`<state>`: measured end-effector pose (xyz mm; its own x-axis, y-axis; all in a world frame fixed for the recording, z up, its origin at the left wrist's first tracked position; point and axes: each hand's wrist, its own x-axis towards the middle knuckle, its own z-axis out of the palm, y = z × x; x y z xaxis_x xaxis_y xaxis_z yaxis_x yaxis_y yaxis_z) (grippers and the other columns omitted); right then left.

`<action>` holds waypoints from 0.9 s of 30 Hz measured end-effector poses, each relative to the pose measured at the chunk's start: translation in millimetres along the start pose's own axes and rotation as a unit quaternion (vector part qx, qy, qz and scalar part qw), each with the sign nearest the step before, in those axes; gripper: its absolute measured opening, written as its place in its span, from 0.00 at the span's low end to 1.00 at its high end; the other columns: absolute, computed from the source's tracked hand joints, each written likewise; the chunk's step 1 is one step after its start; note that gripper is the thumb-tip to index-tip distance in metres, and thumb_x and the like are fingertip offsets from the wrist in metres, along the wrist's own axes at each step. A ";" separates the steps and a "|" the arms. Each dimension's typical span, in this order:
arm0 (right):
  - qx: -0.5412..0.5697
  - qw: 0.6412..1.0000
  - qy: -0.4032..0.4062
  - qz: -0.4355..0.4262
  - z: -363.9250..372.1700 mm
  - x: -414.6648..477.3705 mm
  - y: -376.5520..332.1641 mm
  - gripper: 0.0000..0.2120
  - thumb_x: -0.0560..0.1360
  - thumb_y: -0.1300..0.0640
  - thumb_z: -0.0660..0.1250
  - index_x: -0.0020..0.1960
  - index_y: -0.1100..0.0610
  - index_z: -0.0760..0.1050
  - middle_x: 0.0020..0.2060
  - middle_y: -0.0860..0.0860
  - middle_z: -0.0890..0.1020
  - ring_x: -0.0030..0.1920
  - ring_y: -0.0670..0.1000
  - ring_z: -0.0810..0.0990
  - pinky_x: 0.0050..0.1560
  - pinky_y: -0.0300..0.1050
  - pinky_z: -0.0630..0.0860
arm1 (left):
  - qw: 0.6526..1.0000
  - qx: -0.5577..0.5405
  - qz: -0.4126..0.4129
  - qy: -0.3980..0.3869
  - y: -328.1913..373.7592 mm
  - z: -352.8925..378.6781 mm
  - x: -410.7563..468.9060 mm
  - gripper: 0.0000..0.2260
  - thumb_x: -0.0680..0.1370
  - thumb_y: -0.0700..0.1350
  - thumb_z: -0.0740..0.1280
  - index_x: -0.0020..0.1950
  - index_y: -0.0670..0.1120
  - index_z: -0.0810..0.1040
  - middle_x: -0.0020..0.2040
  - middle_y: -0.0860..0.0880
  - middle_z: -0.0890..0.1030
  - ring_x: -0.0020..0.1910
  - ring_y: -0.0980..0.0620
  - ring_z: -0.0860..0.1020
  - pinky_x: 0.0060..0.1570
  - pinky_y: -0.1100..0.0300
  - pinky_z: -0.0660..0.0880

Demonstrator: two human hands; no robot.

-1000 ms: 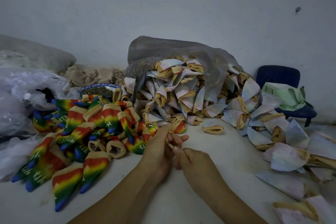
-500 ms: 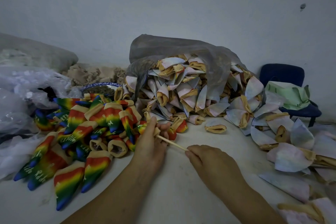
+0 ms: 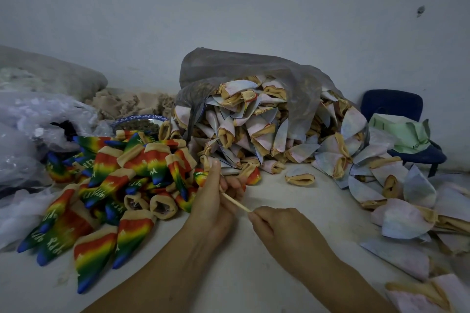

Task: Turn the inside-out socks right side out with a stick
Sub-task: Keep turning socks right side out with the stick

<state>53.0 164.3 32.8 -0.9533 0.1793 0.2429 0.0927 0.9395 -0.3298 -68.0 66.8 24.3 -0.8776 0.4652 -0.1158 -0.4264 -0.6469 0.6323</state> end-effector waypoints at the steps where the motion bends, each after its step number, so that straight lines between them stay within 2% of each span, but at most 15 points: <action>1: 0.029 1.000 -0.003 -0.001 1.2 0.6 2.4 0.15 0.81 0.44 0.54 0.41 0.50 0.70 0.29 0.46 0.71 0.33 0.47 0.73 0.36 0.45 0.70 | 1.000 0.001 -0.003 -0.013 -0.3 0.9 -2.2 0.22 0.78 0.53 0.66 0.26 0.47 0.68 0.26 0.46 0.74 0.36 0.50 0.84 0.34 0.60 0.78; 3: 0.116 0.993 -0.003 0.012 4.9 0.8 4.0 0.14 0.80 0.45 0.57 0.45 0.51 0.76 0.28 0.47 0.74 0.29 0.44 0.71 0.32 0.41 0.67 | 0.999 0.011 -0.004 -0.042 -0.1 3.1 -5.8 0.20 0.74 0.50 0.68 0.24 0.48 0.69 0.25 0.47 0.73 0.37 0.50 0.83 0.34 0.60 0.78; 6: 0.245 0.969 -0.001 0.040 13.7 0.8 -0.4 0.11 0.79 0.45 0.60 0.46 0.46 0.80 0.33 0.51 0.79 0.29 0.43 0.72 0.30 0.36 0.66 | 0.997 0.019 0.003 -0.074 -0.7 8.3 -9.2 0.17 0.70 0.49 0.69 0.22 0.48 0.71 0.25 0.48 0.73 0.39 0.51 0.84 0.36 0.61 0.79; 9: 0.301 0.951 -0.010 0.063 18.6 1.5 -4.9 0.12 0.79 0.46 0.60 0.44 0.43 0.80 0.26 0.46 0.74 0.26 0.43 0.67 0.27 0.34 0.63 | 0.995 0.041 0.016 -0.088 -1.0 10.7 -9.2 0.17 0.70 0.49 0.69 0.22 0.48 0.70 0.24 0.48 0.72 0.39 0.50 0.84 0.35 0.62 0.79; 11: 0.313 0.947 -0.010 0.071 17.1 1.9 -6.5 0.13 0.79 0.46 0.59 0.42 0.41 0.80 0.25 0.42 0.74 0.26 0.41 0.68 0.28 0.32 0.64 | 0.994 0.064 0.027 -0.088 -1.9 11.1 -7.7 0.18 0.72 0.50 0.69 0.22 0.49 0.71 0.25 0.47 0.73 0.39 0.50 0.84 0.35 0.61 0.78; 13: 0.309 0.948 -0.006 0.080 17.0 2.1 -8.4 0.13 0.80 0.46 0.58 0.40 0.40 0.78 0.29 0.38 0.79 0.30 0.37 0.74 0.31 0.28 0.66 | 0.991 0.104 0.050 -0.062 -4.5 11.5 -5.2 0.20 0.74 0.52 0.68 0.22 0.50 0.71 0.25 0.46 0.74 0.39 0.47 0.84 0.38 0.57 0.76; 15: 0.287 0.953 0.001 0.097 19.5 1.7 -8.2 0.14 0.80 0.46 0.57 0.39 0.42 0.77 0.36 0.38 0.82 0.38 0.33 0.77 0.35 0.27 0.69 | 0.985 0.149 0.077 -0.027 -8.7 11.0 -2.2 0.23 0.76 0.56 0.67 0.22 0.50 0.72 0.26 0.44 0.76 0.39 0.44 0.85 0.43 0.55 0.74; 17: 0.245 0.964 0.006 0.099 22.7 0.9 -7.5 0.14 0.80 0.44 0.56 0.42 0.45 0.77 0.40 0.42 0.83 0.43 0.38 0.79 0.42 0.34 0.74 | 0.980 0.174 0.092 -0.014 -9.8 7.3 -0.7 0.24 0.73 0.64 0.65 0.21 0.51 0.73 0.27 0.44 0.78 0.40 0.43 0.85 0.43 0.56 0.76; 19: 0.185 0.979 0.019 0.079 21.3 2.0 -3.2 0.16 0.80 0.42 0.55 0.45 0.49 0.77 0.41 0.47 0.83 0.42 0.44 0.80 0.46 0.44 0.76 | 0.978 0.187 0.095 -0.018 -9.0 2.8 1.0 0.26 0.66 0.71 0.63 0.21 0.51 0.74 0.28 0.43 0.80 0.39 0.43 0.85 0.43 0.56 0.79; 23: 0.109 0.991 0.042 0.061 9.2 6.4 12.1 0.27 0.73 0.32 0.49 0.42 0.52 0.76 0.37 0.50 0.81 0.36 0.47 0.77 0.39 0.45 0.73 | 0.975 0.202 0.089 -0.029 -12.5 1.5 2.4 0.31 0.67 0.75 0.56 0.22 0.50 0.76 0.29 0.45 0.80 0.39 0.45 0.85 0.54 0.46 0.79; 25: 0.091 0.993 0.050 0.059 7.5 6.3 16.6 0.30 0.70 0.29 0.46 0.39 0.54 0.73 0.33 0.51 0.79 0.34 0.48 0.76 0.36 0.45 0.71 | 0.977 0.194 0.082 -0.030 -13.0 2.4 3.2 0.33 0.64 0.78 0.55 0.21 0.49 0.75 0.29 0.44 0.80 0.36 0.46 0.84 0.51 0.49 0.78; 27: 0.082 0.993 0.050 0.063 7.5 6.3 19.5 0.29 0.70 0.29 0.47 0.36 0.54 0.69 0.29 0.51 0.74 0.31 0.48 0.73 0.33 0.44 0.67 | 0.977 0.196 0.079 -0.027 -12.5 3.4 2.6 0.35 0.62 0.80 0.54 0.21 0.49 0.74 0.28 0.44 0.79 0.34 0.48 0.82 0.48 0.51 0.77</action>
<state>46.7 181.5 21.1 -0.9027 0.3287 0.2775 0.1540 0.8492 -0.5050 -64.2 78.1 18.7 -0.9083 0.4163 0.0403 -0.1606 -0.4361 0.8854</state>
